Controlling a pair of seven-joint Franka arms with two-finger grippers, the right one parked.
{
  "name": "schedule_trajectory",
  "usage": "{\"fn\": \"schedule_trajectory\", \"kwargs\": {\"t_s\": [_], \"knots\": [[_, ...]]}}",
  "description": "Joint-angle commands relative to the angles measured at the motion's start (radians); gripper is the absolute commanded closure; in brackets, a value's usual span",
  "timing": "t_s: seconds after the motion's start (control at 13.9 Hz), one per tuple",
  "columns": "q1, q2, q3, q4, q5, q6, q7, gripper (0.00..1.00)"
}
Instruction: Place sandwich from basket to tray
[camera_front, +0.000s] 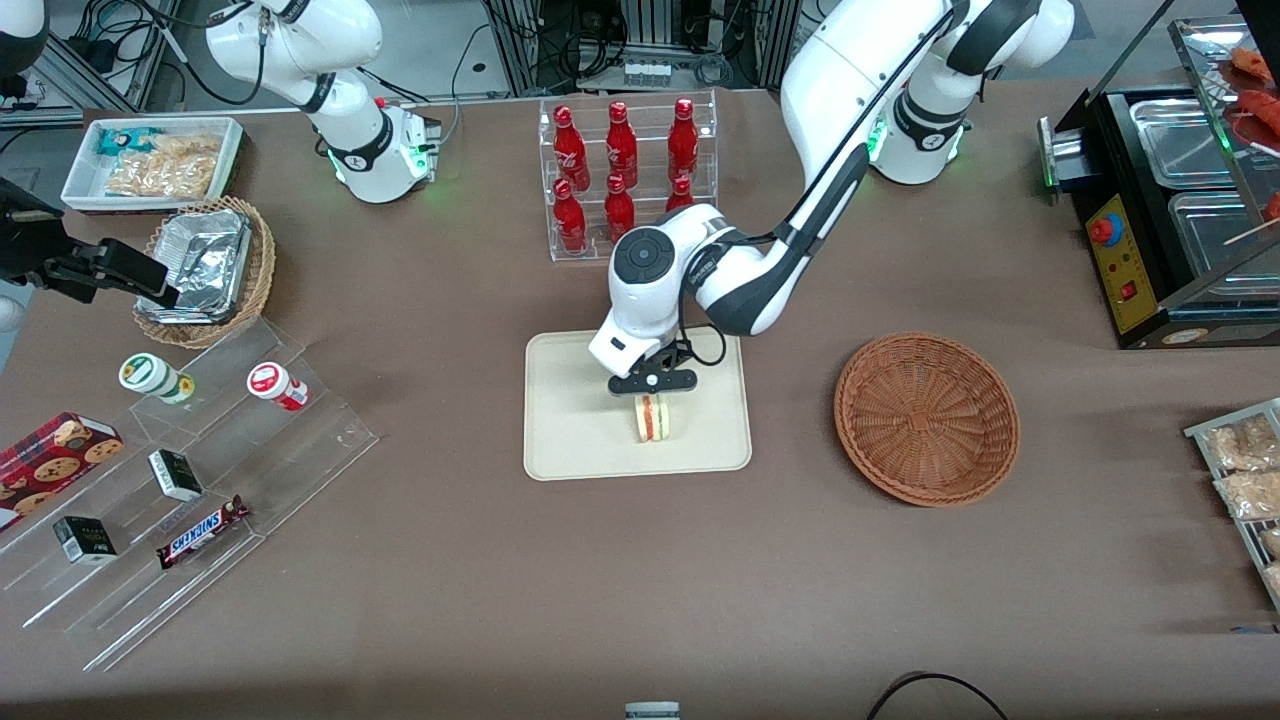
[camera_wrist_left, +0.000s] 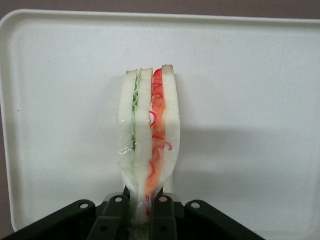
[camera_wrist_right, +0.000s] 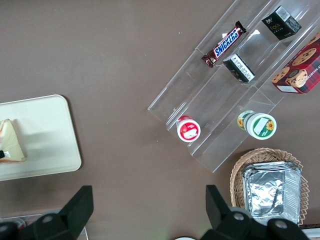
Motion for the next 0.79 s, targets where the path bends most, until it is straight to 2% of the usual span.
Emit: {"fn": "schedule_trajectory", "kwargs": {"t_s": [0.0,0.07,0.36,0.58,0.72], "knots": [[-0.019,0.018,0.009,0.031,-0.014,0.005,-0.005,0.26],[-0.017,0.013,0.01,0.031,-0.014,0.005,-0.005,0.02],[0.004,-0.086,0.016,0.022,-0.016,-0.047,-0.065,0.01],[0.078,-0.217,0.016,0.022,-0.016,-0.218,-0.077,0.01],[0.143,-0.334,0.018,0.022,-0.02,-0.4,-0.097,0.01]]}}
